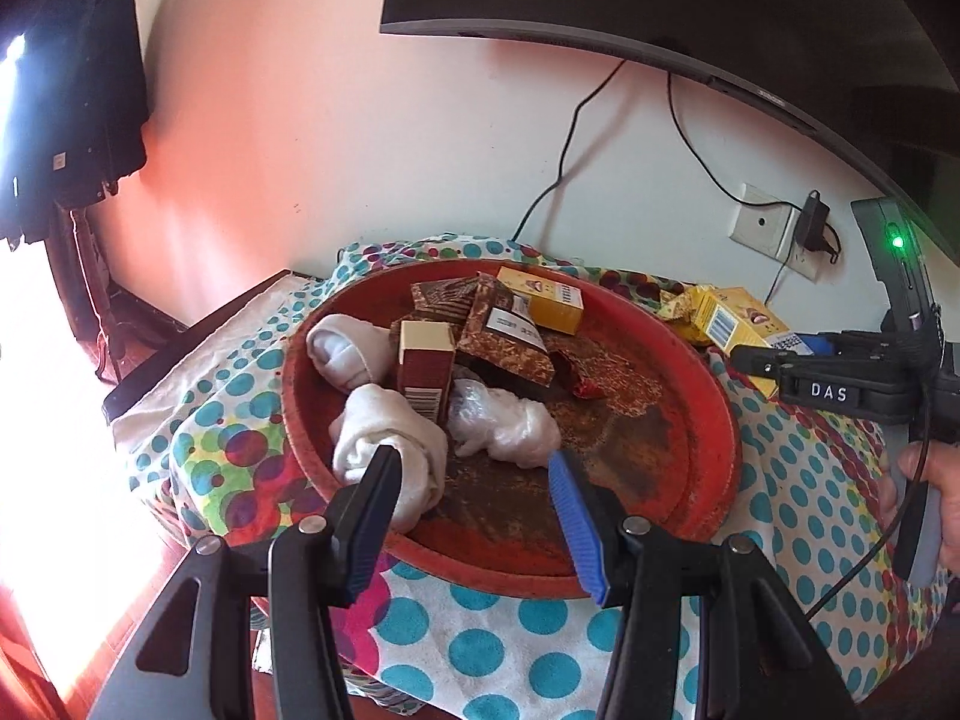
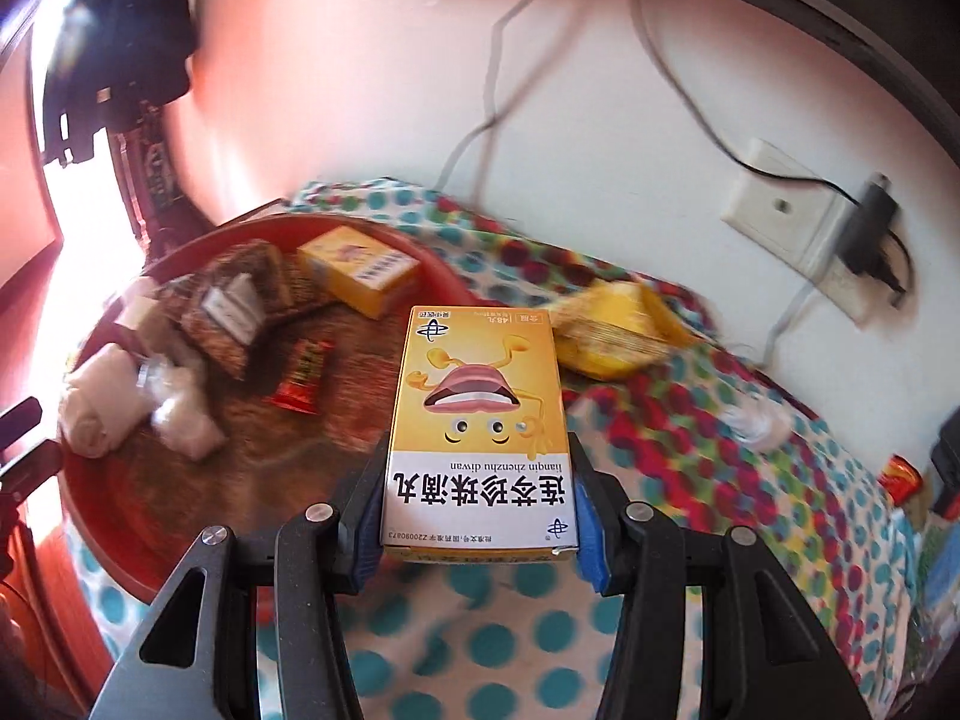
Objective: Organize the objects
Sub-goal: 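Carry the yellow medicine box with the right tool into the red tray and release, then grasp the white sock on the cloth with the right tool and lift it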
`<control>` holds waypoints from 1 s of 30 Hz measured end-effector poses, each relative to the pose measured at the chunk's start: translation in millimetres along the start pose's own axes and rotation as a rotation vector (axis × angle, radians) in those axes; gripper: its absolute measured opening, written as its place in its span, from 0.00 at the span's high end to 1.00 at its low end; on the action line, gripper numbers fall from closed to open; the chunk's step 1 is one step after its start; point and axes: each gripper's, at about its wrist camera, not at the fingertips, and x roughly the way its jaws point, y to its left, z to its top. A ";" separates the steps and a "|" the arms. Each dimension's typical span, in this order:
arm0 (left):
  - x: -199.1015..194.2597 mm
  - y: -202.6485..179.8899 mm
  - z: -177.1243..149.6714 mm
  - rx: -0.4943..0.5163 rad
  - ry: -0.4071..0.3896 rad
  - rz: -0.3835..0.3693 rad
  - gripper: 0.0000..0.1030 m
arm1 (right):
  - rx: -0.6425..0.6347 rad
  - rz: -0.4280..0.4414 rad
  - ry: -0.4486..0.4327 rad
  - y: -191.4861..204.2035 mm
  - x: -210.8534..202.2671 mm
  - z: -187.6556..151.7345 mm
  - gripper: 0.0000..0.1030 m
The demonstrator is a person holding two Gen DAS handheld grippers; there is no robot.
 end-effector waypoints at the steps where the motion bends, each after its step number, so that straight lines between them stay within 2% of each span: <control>1: 0.7 2.6 0.7 -0.010 0.002 0.002 0.49 | -0.001 0.020 0.004 11.5 4.4 5.0 0.54; 9: 0.7 21.0 5.1 -0.084 -0.004 0.011 0.49 | -0.019 0.092 0.049 66.1 36.0 24.0 0.54; 17: 4.0 32.9 5.2 -0.135 0.012 0.013 0.49 | 0.055 0.113 0.101 72.7 68.8 29.6 0.54; 21: 6.4 33.0 4.5 -0.135 0.020 0.014 0.49 | 0.062 0.119 0.127 70.9 77.3 26.5 0.49; 22: 6.6 33.1 4.2 -0.135 0.021 0.014 0.49 | 0.065 0.124 0.117 69.3 75.1 26.3 0.42; 25: 7.7 32.8 3.6 -0.136 0.029 0.010 0.49 | 0.048 0.114 0.067 62.8 62.9 27.8 0.33; 30: 7.0 28.7 2.4 -0.114 0.031 0.015 0.49 | 0.060 0.090 -0.005 33.4 34.0 28.2 0.30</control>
